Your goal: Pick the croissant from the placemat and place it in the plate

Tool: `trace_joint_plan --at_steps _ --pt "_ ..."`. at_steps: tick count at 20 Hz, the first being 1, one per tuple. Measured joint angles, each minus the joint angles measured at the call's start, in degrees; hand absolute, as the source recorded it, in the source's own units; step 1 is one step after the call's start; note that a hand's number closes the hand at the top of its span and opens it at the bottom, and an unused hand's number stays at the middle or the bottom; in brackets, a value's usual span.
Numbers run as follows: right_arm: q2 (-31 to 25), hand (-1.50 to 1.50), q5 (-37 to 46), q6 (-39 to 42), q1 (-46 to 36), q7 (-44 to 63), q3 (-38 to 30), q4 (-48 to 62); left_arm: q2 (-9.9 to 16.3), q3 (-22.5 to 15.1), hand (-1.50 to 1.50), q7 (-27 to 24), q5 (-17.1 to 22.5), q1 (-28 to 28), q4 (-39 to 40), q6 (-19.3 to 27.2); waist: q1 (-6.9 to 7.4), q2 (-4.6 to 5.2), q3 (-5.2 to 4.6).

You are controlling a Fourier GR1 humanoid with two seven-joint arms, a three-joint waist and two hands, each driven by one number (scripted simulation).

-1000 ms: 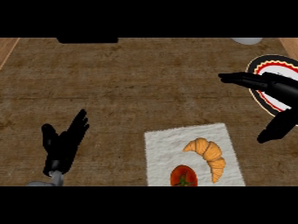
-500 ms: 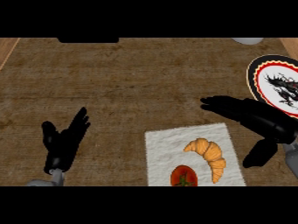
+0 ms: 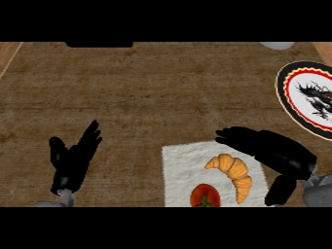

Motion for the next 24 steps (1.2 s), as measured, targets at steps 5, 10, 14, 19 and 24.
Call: trace_joint_plan --at_steps 5,10,14,19,24 --pt "3.3 -1.5 5.4 -0.4 2.3 -1.2 -0.5 0.4 0.0 1.4 0.0 0.1 -0.8 1.0 -0.7 -1.7 0.04 0.01 0.01" --pt "6.0 -1.5 12.5 -3.7 3.0 -1.0 0.1 2.6 -0.9 1.6 0.0 1.3 -1.9 0.9 -1.5 -1.5 0.09 0.02 0.02" --pt "7.6 -1.5 15.9 -3.6 3.6 -0.9 -1.1 2.6 -1.5 2.5 0.0 0.9 -2.5 1.0 -0.8 -2.4 0.06 0.03 0.01" --pt "11.4 -1.5 20.5 -4.1 3.1 -1.2 -0.8 6.0 -1.6 3.3 0.0 3.1 -3.1 1.4 -3.3 -3.2 0.14 0.02 0.01" --pt "12.9 1.5 24.7 -5.3 3.2 -3.9 -1.1 10.0 -2.4 4.6 0.0 3.4 -3.5 0.3 -2.4 -4.0 0.11 0.04 0.01"
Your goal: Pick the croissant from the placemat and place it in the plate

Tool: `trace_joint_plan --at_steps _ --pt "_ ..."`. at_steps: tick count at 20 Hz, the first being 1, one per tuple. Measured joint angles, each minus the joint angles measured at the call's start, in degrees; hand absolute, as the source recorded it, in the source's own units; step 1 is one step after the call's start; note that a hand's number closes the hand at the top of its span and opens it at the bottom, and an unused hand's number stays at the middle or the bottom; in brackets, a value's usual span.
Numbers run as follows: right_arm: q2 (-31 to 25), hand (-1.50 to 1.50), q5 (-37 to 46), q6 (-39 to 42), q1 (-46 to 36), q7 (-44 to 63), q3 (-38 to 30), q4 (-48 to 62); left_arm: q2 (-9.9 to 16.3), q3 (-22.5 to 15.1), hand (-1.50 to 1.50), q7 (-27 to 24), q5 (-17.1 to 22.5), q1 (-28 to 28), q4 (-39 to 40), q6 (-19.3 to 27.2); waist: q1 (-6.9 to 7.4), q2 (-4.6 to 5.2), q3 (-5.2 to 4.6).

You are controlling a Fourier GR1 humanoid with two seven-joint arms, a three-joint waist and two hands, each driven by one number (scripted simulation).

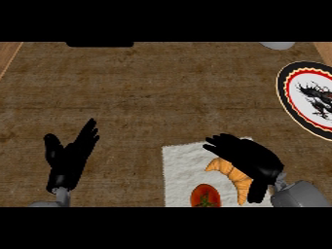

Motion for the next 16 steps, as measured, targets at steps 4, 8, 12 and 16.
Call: trace_joint_plan --at_steps 4,8,12,16 --pt "-0.1 1.5 4.1 -2.4 -1.2 -3.2 2.0 3.0 -0.8 -0.1 0.0 -0.5 -0.7 -0.3 0.6 -0.1 0.09 -0.07 -0.06" --pt "0.9 1.5 7.1 -4.8 -2.0 -5.9 1.1 4.6 -1.3 0.2 0.0 0.2 -1.4 -0.1 -0.1 -0.1 0.09 -0.19 -0.1" --pt "2.1 1.5 9.3 -6.6 -2.3 -7.7 -0.1 5.5 -1.2 1.6 0.0 -0.6 -1.4 -0.2 0.8 -1.3 0.03 -0.17 -0.17" --pt "4.1 1.5 7.9 -9.8 -0.2 -8.1 -1.9 2.7 -1.4 1.6 0.0 -0.3 -1.7 0.5 0.0 -1.1 -0.2 -0.13 -0.13"
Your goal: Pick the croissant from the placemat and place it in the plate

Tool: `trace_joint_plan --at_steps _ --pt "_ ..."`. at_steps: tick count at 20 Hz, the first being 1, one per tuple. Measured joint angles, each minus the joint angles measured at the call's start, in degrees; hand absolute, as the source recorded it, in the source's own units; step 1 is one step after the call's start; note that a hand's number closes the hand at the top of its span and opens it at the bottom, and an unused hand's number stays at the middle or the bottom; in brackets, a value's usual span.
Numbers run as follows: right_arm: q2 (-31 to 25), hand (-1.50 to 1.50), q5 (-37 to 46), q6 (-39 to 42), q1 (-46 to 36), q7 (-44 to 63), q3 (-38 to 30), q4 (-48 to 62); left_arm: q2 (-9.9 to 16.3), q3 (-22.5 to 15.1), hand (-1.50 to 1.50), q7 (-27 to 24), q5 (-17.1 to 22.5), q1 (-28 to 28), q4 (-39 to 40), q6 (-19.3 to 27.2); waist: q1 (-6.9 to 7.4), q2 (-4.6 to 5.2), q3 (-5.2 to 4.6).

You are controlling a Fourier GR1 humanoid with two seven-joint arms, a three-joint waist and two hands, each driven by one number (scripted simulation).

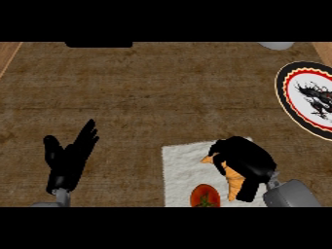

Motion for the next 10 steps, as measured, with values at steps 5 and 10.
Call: trace_joint_plan --at_steps 5,10 --pt "8.8 1.5 -1.7 -6.4 3.3 14.5 -7.8 -1.9 0.2 0.6 0.0 -0.2 0.3 1.3 -0.4 0.0 -1.31 -0.19 0.09" --pt "14.1 1.5 -1.9 -17.8 5.8 27.9 -10.7 -8.7 0.0 0.4 0.0 -0.7 0.0 1.8 -0.4 0.2 -1.46 -0.3 0.12"
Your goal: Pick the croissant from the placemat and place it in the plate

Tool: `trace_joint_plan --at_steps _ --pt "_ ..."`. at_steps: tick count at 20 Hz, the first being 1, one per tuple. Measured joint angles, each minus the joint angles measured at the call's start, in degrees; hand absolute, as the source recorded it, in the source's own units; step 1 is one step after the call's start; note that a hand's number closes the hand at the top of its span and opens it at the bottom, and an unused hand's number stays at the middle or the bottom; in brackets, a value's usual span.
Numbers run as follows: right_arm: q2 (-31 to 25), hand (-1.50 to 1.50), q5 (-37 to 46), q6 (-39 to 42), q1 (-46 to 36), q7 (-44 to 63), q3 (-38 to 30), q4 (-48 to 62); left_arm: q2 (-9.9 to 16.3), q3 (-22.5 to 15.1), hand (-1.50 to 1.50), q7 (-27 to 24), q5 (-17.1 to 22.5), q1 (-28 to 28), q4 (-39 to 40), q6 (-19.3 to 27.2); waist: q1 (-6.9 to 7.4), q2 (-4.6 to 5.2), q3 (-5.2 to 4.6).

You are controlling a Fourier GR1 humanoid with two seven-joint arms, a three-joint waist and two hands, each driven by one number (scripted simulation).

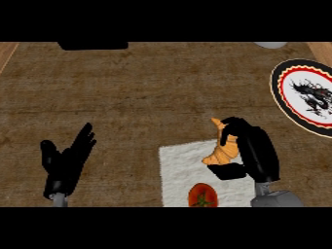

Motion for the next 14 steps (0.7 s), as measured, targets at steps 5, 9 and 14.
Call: trace_joint_plan --at_steps 5,9,14 --pt "1.6 1.5 -1.1 -8.5 1.3 10.9 0.4 -7.7 0.0 -0.1 0.0 0.8 0.1 -0.4 -0.8 -0.3 0.66 0.12 0.01" --pt "2.0 1.5 -3.4 -13.9 2.5 15.8 -1.3 -11.9 0.0 0.1 0.0 0.5 0.0 -1.0 -0.2 -0.5 0.94 0.26 0.01" --pt "0.9 1.5 -12.0 -17.4 2.2 14.4 -8.4 -13.2 0.1 0.3 0.0 0.5 -0.1 -1.3 0.4 -1.0 1.22 0.39 0.03"
